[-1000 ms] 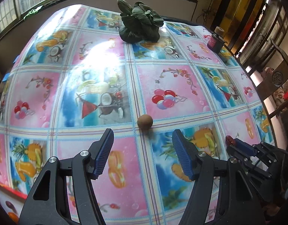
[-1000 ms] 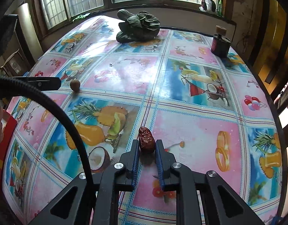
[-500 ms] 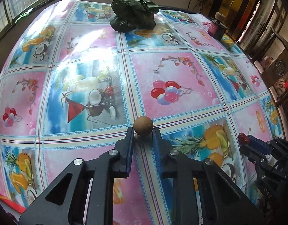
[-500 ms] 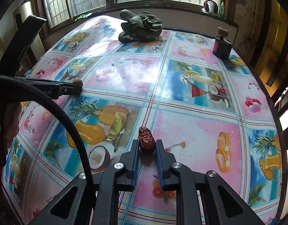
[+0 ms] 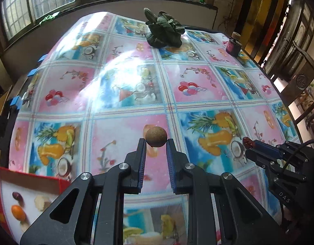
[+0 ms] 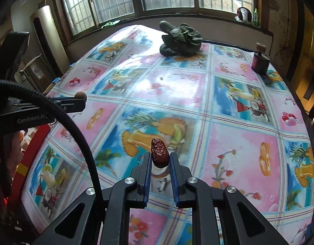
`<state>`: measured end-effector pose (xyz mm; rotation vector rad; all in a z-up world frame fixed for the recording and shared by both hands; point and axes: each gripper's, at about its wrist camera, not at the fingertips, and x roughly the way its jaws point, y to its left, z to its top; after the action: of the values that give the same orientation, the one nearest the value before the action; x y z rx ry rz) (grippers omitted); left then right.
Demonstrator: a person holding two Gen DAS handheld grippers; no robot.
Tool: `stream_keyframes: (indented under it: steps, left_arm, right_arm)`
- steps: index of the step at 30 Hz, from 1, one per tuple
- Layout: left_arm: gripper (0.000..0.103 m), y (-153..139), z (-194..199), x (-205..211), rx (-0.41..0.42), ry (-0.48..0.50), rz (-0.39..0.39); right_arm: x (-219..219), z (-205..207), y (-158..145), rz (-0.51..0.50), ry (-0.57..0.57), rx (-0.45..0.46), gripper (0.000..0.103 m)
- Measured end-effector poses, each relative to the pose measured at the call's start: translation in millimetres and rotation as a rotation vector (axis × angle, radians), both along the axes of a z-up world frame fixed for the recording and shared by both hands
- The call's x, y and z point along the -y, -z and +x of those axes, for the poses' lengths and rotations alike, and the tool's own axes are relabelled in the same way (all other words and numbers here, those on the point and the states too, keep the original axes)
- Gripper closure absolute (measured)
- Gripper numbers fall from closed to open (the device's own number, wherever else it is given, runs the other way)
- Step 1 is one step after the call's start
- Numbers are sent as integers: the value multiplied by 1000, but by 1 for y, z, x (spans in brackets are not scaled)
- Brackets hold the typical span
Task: Organize fruits
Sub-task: 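Release the brown fruit into the red tray with the left tool while the right tool drops the date there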
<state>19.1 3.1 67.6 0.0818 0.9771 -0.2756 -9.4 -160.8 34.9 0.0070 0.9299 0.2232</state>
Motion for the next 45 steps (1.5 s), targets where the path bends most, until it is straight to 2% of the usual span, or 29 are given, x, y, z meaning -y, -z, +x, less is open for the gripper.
stream_keyframes:
  steps: [8,12,20,25,33,36,45]
  left_arm:
    - [84,-8,-64,-47,39,-127,7]
    - [84,-8,-88,-72,36,-184,-14]
    - [84,-6,-132,-112,64,-286,0]
    - [84,-5,-152,-133,69,-326,4]
    - [84,-1,-179,-166,102,-417,58]
    - [84,3,-182,-175,107,-446,78]
    - [84,18,-181,-196,75,-481,57]
  right_arm:
    - [-60,-22,-2,56,-131,5,86]
    - [-92,-32,-2,73,-205,2,86]
    - [-150,-50,-7,94,-332,5,86]
    - [-180,-60,-8,85,-400,5,86]
    - [-219,-71,-7,86,-486,-3,87]
    - [-233,-72,-6,74,-513,-7,87]
    - [-269,-74,-1,48,-583,-25,87]
